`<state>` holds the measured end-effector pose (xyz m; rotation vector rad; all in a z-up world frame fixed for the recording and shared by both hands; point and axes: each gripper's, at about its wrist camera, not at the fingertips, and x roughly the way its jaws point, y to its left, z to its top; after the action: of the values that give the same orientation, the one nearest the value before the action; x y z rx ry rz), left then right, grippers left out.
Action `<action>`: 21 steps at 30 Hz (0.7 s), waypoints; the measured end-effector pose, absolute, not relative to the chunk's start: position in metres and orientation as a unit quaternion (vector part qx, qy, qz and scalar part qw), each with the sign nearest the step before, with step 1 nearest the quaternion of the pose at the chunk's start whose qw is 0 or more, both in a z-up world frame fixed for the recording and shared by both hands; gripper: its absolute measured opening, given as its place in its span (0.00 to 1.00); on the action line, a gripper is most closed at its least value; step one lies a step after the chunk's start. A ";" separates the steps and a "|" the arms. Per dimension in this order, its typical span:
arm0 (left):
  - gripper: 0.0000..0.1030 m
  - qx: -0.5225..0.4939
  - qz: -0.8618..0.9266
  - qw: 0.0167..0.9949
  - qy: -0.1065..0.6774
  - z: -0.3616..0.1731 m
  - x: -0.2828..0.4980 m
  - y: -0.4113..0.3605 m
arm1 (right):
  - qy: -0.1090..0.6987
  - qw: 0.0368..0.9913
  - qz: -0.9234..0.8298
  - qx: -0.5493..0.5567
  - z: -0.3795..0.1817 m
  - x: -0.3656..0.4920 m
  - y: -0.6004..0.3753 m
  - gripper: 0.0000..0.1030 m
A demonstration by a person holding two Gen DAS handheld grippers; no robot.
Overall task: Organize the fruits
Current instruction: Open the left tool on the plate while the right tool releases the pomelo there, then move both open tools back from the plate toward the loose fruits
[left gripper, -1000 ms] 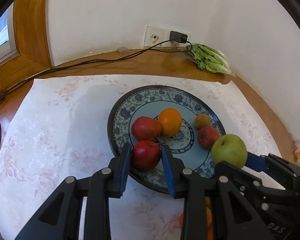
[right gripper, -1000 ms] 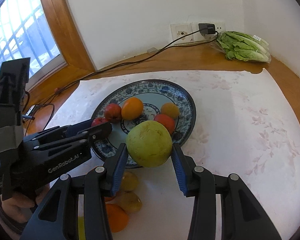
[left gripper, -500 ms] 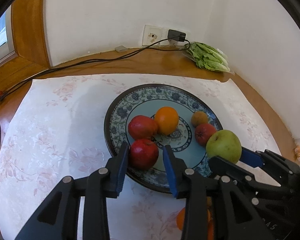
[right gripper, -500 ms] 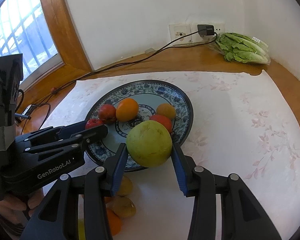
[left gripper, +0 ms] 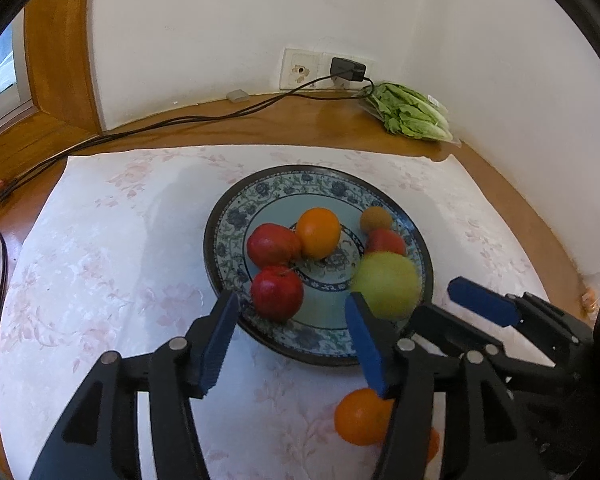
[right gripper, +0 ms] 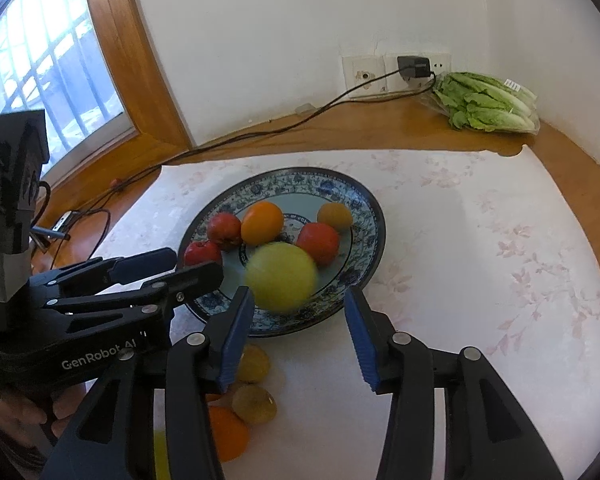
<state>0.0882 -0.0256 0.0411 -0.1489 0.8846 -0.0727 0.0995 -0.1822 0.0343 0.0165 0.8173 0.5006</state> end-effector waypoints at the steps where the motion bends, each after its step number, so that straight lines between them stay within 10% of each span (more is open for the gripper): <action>1: 0.59 -0.073 -0.035 0.900 0.428 0.042 0.086 -0.025 | 0.392 0.888 0.241 0.009 0.036 0.098 -0.183 0.52; 21: 0.63 -0.085 -0.040 0.892 0.441 0.061 0.038 -0.023 | 0.392 0.888 0.239 0.037 0.052 0.061 -0.210 0.53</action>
<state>0.0377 -0.0230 0.0606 -0.1754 0.9156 -0.0840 0.0610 -0.2104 0.0521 0.0766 0.8144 0.4972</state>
